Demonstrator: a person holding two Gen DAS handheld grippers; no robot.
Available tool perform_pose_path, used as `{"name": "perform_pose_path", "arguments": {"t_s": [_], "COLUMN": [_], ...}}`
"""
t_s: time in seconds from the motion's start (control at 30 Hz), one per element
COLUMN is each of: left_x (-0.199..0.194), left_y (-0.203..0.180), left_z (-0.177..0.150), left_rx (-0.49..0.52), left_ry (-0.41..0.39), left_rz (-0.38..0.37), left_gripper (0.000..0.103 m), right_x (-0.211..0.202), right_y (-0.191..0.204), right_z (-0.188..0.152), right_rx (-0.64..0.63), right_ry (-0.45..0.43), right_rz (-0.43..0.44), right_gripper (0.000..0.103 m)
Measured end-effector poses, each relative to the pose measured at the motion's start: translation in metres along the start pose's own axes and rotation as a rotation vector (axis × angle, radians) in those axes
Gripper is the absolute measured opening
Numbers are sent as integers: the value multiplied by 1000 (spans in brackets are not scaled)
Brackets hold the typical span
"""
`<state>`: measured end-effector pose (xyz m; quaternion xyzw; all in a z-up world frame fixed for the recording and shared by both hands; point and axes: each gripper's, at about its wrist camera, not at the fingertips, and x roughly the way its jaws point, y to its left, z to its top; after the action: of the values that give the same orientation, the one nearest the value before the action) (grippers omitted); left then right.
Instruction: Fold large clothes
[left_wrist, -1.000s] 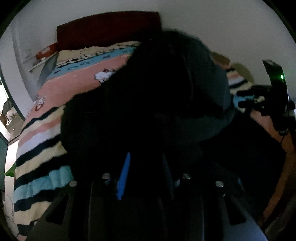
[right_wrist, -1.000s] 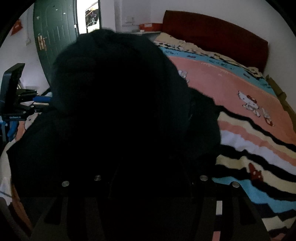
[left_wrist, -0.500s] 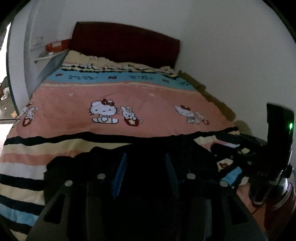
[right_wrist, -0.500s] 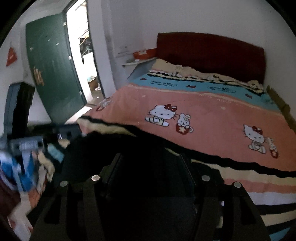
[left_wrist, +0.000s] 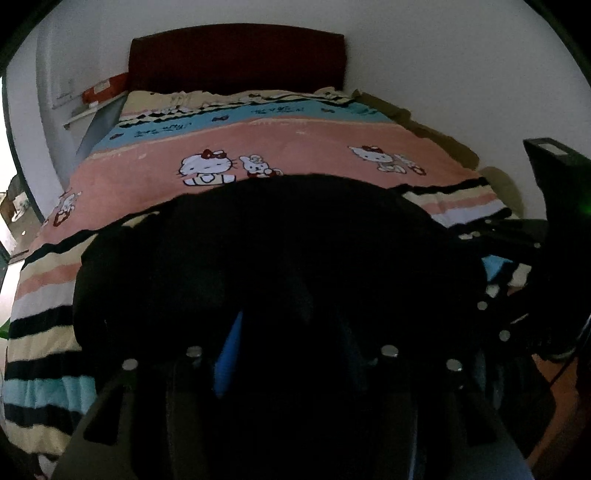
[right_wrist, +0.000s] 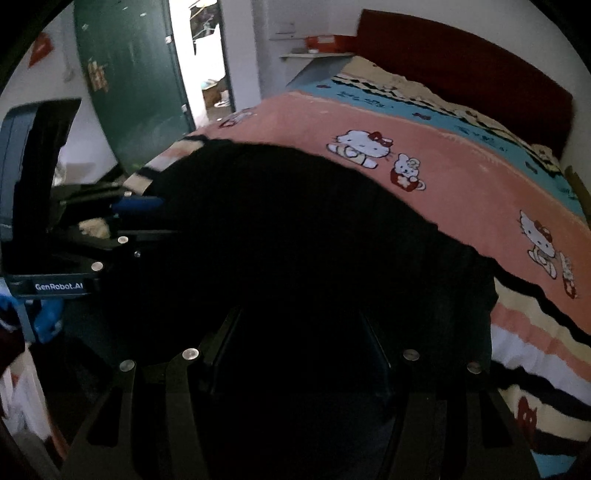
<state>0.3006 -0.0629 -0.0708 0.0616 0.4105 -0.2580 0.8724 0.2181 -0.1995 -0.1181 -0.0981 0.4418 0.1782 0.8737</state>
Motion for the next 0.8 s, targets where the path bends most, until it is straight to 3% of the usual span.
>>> {"name": "perform_pose_path", "arguments": {"t_s": [0.1,0.27,0.63,0.8], "left_x": [-1,19,83,86], "left_y": [-4,-9,5,1], "left_z": [-21,-47,-34,-32], "left_rx": [-19,42,-21,-21], "left_ry": [-3,-5,28,74], "left_rz": [-1,71,120,145], "left_gripper": [54,62,63,63], "right_x": [-2,9,71,78], "right_y": [8,11,-13,-13], "right_z": [-16,-45,-49,-44], "right_rx": [-7,19,139,146], "right_ry": [18,49,57,73], "right_rz": [-2,-6,-38,-74], "right_gripper": [60,61,62,61]}}
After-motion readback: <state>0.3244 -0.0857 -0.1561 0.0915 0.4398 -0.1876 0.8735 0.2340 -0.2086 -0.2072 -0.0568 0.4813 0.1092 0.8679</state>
